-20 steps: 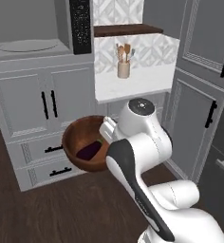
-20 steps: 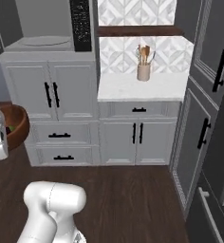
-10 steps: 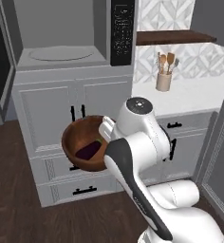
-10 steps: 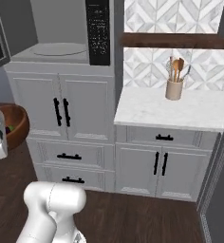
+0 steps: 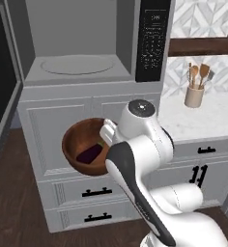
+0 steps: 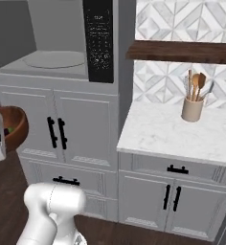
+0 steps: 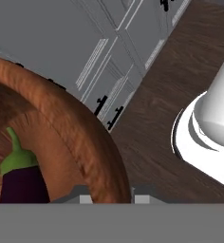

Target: Pick the eggplant from the sink and place it in the bowl. Then pick the bowl and place it in the microwave. Then close the microwave door and press the start button.

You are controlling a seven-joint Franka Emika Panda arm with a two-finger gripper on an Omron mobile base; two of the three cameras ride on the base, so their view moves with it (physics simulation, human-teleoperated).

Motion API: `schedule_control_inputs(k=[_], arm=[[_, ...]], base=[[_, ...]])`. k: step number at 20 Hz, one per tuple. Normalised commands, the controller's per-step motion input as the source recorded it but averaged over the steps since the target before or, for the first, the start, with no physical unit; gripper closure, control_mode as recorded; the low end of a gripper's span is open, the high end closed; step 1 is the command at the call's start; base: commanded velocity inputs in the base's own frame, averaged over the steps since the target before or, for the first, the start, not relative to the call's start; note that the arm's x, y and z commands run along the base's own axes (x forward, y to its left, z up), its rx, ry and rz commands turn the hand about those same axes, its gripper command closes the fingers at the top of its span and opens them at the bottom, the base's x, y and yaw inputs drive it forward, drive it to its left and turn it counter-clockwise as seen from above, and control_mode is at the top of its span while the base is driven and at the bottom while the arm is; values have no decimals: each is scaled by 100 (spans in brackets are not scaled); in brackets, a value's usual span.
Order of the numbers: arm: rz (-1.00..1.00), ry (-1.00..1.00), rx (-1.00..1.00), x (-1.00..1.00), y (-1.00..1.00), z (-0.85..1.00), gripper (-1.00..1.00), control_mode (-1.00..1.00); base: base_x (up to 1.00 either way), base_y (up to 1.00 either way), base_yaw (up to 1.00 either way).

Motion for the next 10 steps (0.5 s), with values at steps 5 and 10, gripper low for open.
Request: schedule_control_inputs(k=[5, 10], arm=[[0, 0, 0, 0, 0, 0, 100, 100], [0, 0, 0, 0, 0, 0, 100, 100]], base=[[79, -2, 4], [61, 18, 0]])
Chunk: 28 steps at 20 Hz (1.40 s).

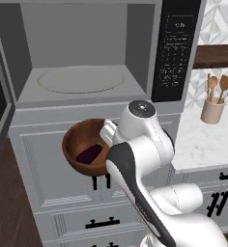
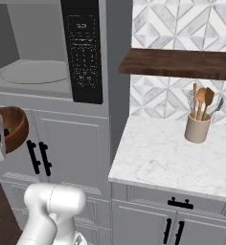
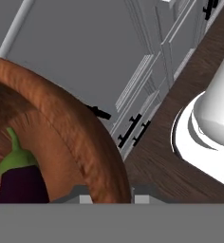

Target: Pick the eggplant from the sink and place it in the bowl. Then pick the bowl and place it in the microwave. Then close the microwave door and press the start button.

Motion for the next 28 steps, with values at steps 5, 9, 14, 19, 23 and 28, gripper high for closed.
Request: schedule_control_inputs(k=[5, 9, 14, 19, 23, 28], arm=[[0, 0, 0, 0, 0, 0, 100, 100], [0, 0, 0, 0, 0, 0, 100, 100], [0, 0, 0, 0, 0, 0, 100, 100], [0, 0, 0, 0, 0, 0, 100, 100], [0, 0, 0, 0, 0, 0, 100, 100], [1, -17, 0, -50, 0, 10, 100, -100]], base=[[15, 25, 1], [0, 21, 8], [25, 30, 6], [25, 9, 1], [0, 0, 0], [-1, 0, 1]])
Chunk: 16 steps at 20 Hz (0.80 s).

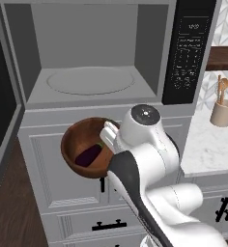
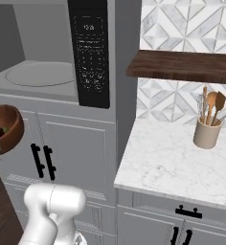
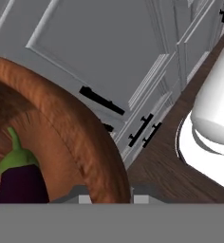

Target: Pick the eggplant from the sink and place it in the bowl. Then pick the bowl and place it in the microwave. Then close the microwave door and press the start button.

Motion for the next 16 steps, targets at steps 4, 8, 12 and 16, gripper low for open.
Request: schedule_control_inputs(k=[4, 8, 12, 16], arm=[[-2, -30, 0, -51, -29, 77, 100, -100], [-10, -11, 0, 12, -21, 93, 100, -100], [-14, 0, 1, 27, -19, 66, 100, -100], [-6, 0, 3, 12, -7, 53, 100, -100]], base=[[0, 0, 0], [0, 0, 0], [0, 0, 0], [0, 0, 0]])
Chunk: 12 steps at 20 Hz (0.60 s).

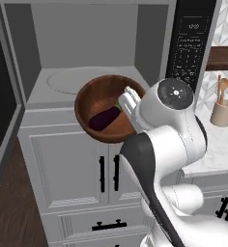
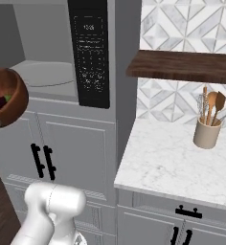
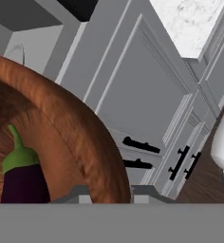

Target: Pick the eggplant from the sink and place it in the bowl. Then pick the bowl and place it in the microwave. Then close the microwave door and press the start button.

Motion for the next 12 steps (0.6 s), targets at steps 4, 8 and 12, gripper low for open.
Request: schedule_control_inputs(k=[4, 8, 12], arm=[[0, 0, 0, 25, 0, 14, 100, -100], [0, 1, 0, 46, -9, 0, 100, -100], [0, -1, 0, 62, -19, 0, 100, -100]], base=[[0, 0, 0], [0, 0, 0], [0, 0, 0]])
